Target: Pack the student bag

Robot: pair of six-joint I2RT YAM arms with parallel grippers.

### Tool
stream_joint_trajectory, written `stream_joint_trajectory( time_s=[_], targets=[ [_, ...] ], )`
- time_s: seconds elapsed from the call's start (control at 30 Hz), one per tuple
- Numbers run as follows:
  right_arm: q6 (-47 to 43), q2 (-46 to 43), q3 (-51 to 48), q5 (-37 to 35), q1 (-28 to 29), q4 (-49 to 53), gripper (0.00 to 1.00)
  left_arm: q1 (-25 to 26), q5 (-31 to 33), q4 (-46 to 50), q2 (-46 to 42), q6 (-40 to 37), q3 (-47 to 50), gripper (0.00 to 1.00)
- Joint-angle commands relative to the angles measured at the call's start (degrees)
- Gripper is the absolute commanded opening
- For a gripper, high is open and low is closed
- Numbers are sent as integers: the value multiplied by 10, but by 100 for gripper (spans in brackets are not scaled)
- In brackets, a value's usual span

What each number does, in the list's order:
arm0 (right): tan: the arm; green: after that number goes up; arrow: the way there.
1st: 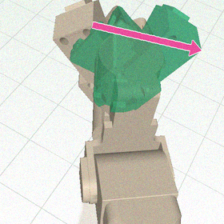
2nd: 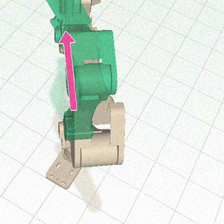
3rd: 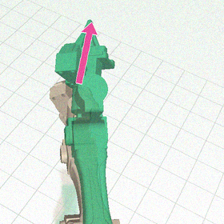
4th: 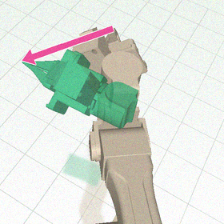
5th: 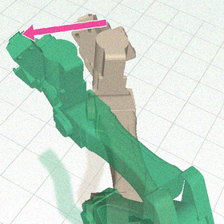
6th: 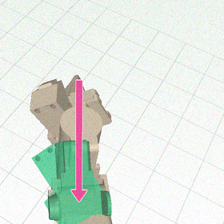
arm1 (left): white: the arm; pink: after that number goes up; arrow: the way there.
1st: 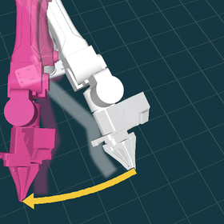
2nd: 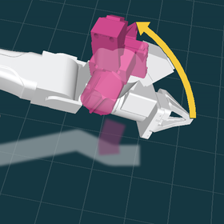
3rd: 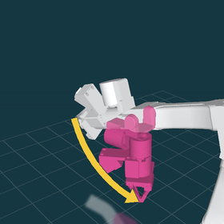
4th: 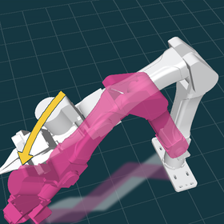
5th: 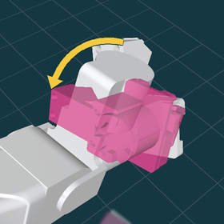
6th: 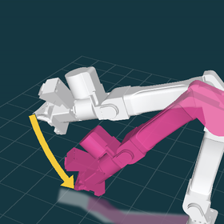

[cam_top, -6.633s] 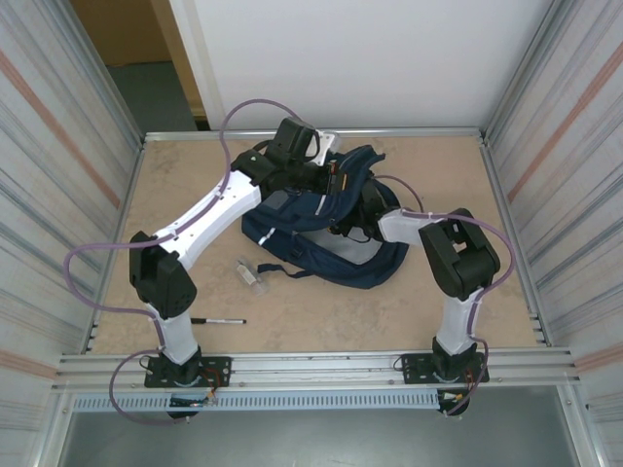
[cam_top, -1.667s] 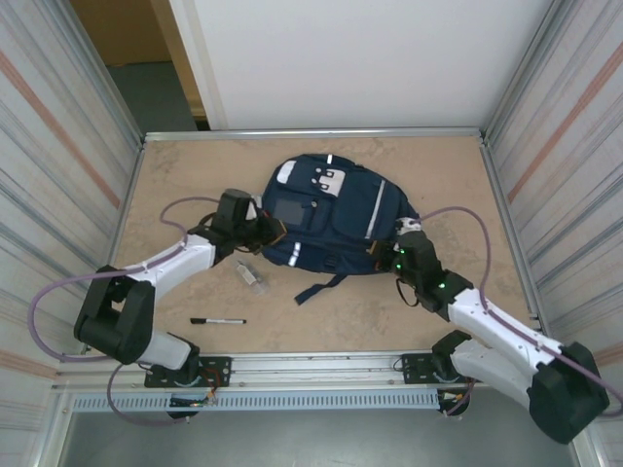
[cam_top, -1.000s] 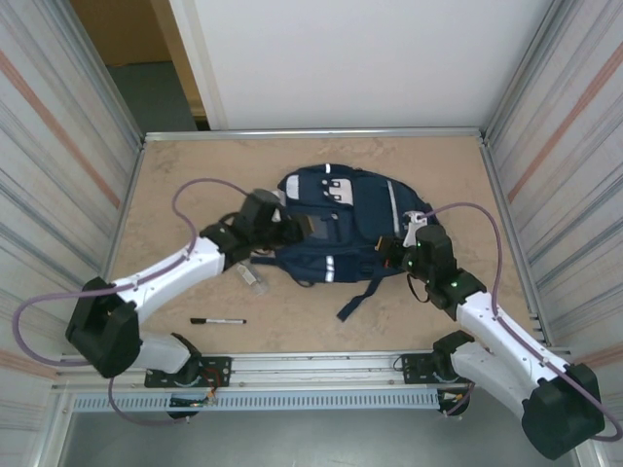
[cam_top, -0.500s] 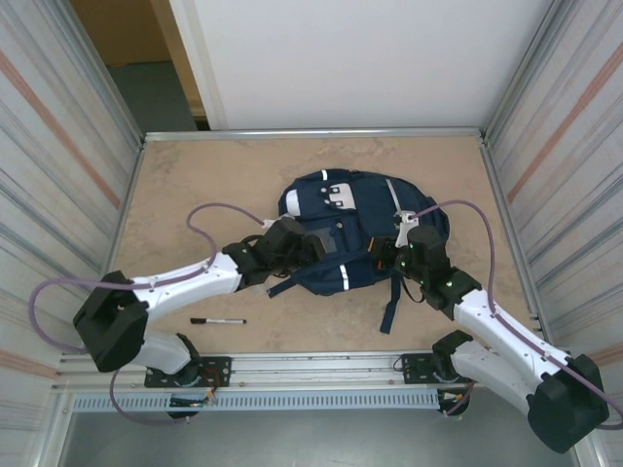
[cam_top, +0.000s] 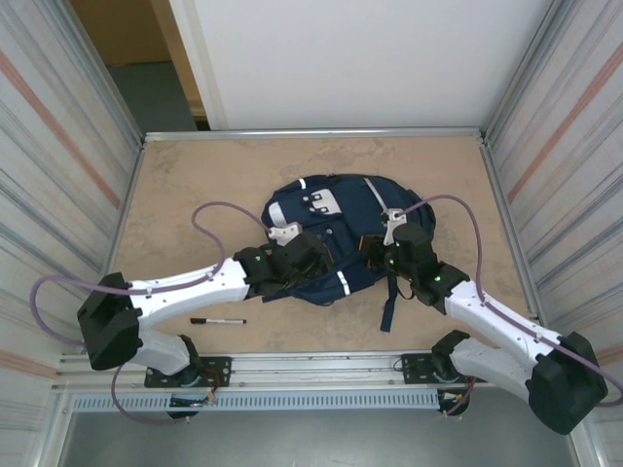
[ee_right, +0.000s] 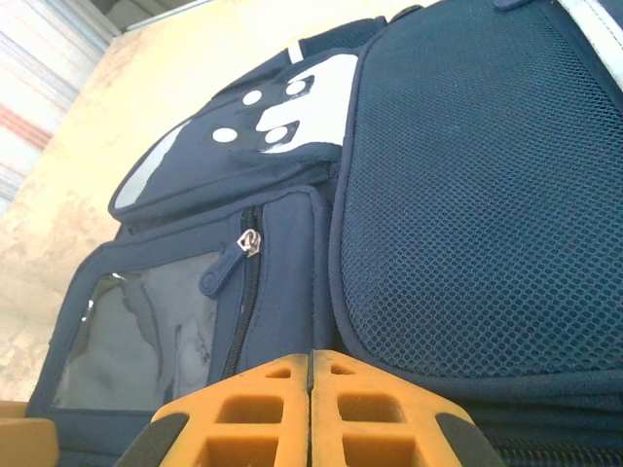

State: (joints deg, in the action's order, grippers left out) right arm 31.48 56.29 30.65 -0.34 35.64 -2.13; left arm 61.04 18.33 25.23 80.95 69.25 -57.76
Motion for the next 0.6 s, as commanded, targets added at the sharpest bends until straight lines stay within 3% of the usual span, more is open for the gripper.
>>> stream_joint_trajectory(
  time_s=[0.0,0.07,0.17,0.27,0.37,0.57],
  targets=[
    [19,1,38,46,24,-82,0,3,60,0,-42,-4,-35,70],
    [11,18,42,41,20,-80,0,-24,62,21,-86,-24,-14,68],
    [14,27,48,48,19,-83,0,-51,7,8,-144,-41,24,61],
    [17,43,51,56,19,-94,0,-1,28,45,-160,-25,23,64],
    [24,55,54,58,20,-100,0,39,37,43,-158,38,44,67],
    [30,72,61,67,39,-112,0,33,46,-9,-110,58,59,69]
  ],
)
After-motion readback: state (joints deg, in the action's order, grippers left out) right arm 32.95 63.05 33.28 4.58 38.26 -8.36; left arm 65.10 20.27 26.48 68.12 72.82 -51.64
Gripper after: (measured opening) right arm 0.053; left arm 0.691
